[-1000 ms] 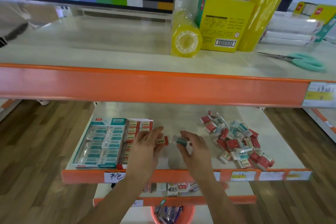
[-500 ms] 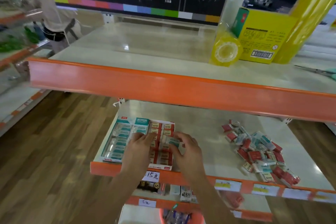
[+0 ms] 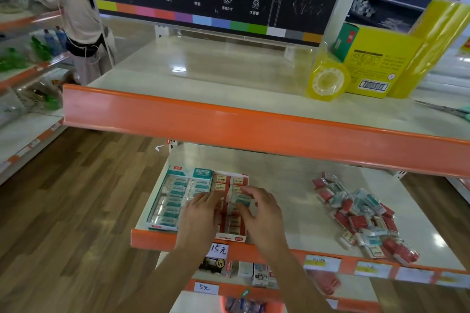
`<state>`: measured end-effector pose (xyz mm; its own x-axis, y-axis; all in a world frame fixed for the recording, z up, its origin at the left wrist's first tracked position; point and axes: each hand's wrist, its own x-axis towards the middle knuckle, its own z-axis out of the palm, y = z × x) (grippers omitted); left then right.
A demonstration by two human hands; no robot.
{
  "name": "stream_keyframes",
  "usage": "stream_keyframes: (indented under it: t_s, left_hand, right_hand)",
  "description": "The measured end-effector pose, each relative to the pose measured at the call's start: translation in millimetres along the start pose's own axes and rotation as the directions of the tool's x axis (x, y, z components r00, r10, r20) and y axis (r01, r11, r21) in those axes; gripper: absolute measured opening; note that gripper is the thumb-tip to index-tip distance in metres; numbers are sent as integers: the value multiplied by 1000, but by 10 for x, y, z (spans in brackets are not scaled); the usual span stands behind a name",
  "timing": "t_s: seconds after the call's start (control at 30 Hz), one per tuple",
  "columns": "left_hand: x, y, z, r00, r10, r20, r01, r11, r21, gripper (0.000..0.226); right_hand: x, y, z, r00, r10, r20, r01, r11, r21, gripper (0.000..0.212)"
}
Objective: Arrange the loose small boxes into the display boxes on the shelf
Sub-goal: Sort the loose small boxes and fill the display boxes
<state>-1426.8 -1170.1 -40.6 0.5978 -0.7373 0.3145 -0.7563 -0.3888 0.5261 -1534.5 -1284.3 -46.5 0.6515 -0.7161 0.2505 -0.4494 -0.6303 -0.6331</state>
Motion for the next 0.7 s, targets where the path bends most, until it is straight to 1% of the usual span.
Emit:
stream_keyframes:
  t_s: [0.1, 0.2, 0.27, 0.33, 0.43, 0.53, 0.6, 0.7]
  left_hand:
    - [-52, -102, -60, 998, -58, -38, 57, 998, -18, 34]
    - [-46, -281, -192, 992, -106, -69, 109, 993, 51, 30]
    - [-28, -411, -304, 983, -163, -80, 170, 980, 104, 30]
    - [-33, -523, -402, 972, -210, -107, 226, 958, 176, 34]
    - [-88, -649, -491, 953, -283, -106, 302, 917, 261, 53]
    - [-129, -742, -492, 938, -330, -106, 346, 907, 239, 65]
    - [-151, -752, -495, 928, -350, -126, 370, 907, 203, 65]
    - [-180, -774, -485, 928, -348, -131, 367, 912, 183, 65]
  right_hand:
    - [46, -88, 58, 999, -26, 31, 28, 998, -58, 32]
    - [93, -223, 157, 997, -43, 71, 47, 997, -54, 25]
    - [118, -329, 250, 993, -56, 102, 60, 997, -46, 22]
    - [144, -441, 354, 988, -72, 137, 77, 996, -35, 18]
    - [203, -627, 507, 976, -84, 202, 89, 996, -16, 16]
    - [262, -812, 670, 963, -74, 260, 88, 995, -44, 21]
    - [288, -903, 770, 958, -61, 281, 75, 996, -39, 23]
    - [314, -987, 900, 950, -56, 307, 74, 996, -47, 23]
